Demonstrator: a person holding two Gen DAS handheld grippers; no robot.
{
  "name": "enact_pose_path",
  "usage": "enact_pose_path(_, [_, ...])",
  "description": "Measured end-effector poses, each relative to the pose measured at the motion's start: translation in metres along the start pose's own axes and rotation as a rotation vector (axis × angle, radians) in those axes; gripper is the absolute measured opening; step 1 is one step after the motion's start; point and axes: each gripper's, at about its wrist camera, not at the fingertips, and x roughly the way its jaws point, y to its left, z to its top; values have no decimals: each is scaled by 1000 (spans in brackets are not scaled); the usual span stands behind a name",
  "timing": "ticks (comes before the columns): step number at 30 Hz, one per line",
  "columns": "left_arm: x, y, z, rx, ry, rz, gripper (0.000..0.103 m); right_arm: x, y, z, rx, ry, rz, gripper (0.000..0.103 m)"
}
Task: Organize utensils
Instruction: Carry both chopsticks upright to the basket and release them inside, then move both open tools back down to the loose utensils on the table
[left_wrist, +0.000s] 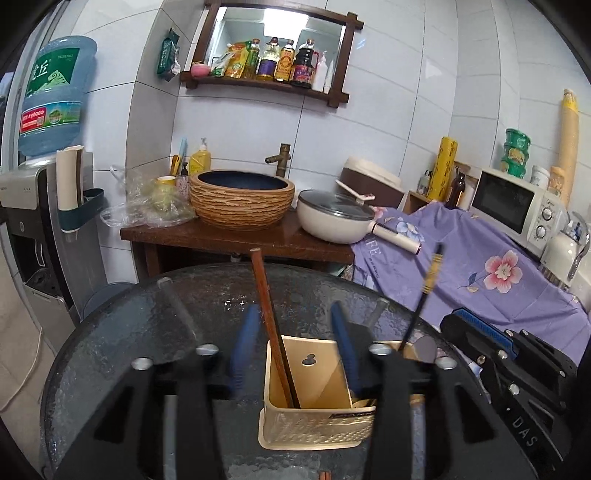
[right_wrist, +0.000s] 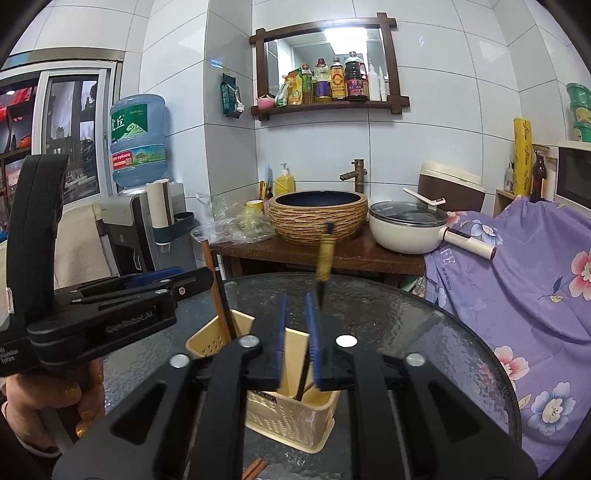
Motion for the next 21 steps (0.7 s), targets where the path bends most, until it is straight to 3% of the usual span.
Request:
enact_pose_path(1, [-5, 1, 0, 0, -11, -6, 55, -4, 0, -1, 2, -6, 9, 43])
enact_pose_path(2, [-11, 1, -1, 6, -23, -6, 61, -11, 1, -2, 7, -25, 14, 48])
enact_pose_path(6, [-34, 0, -12, 47, -18, 6, 91, -35, 8, -11, 1, -48, 16, 49])
enact_pose_path(10, [-45, 8, -38, 65, 61, 33, 93, -44, 18, -34, 14, 48, 40, 49])
enact_pose_path(13, [-46, 21, -68, 68, 153, 44, 93, -34, 27, -64, 16, 207, 39, 49])
enact_pose_path(17, [-42, 38, -110, 79, 278, 59, 92, -23, 37, -105, 2, 341, 25, 49])
enact_pose_path(19, [-38, 47, -128, 70, 334, 67, 90, -16, 39, -122, 0, 392, 15, 49])
enact_pose_path(21, [-38, 56, -143, 55, 373, 68, 80, -9, 39, -137, 20, 448, 28, 48])
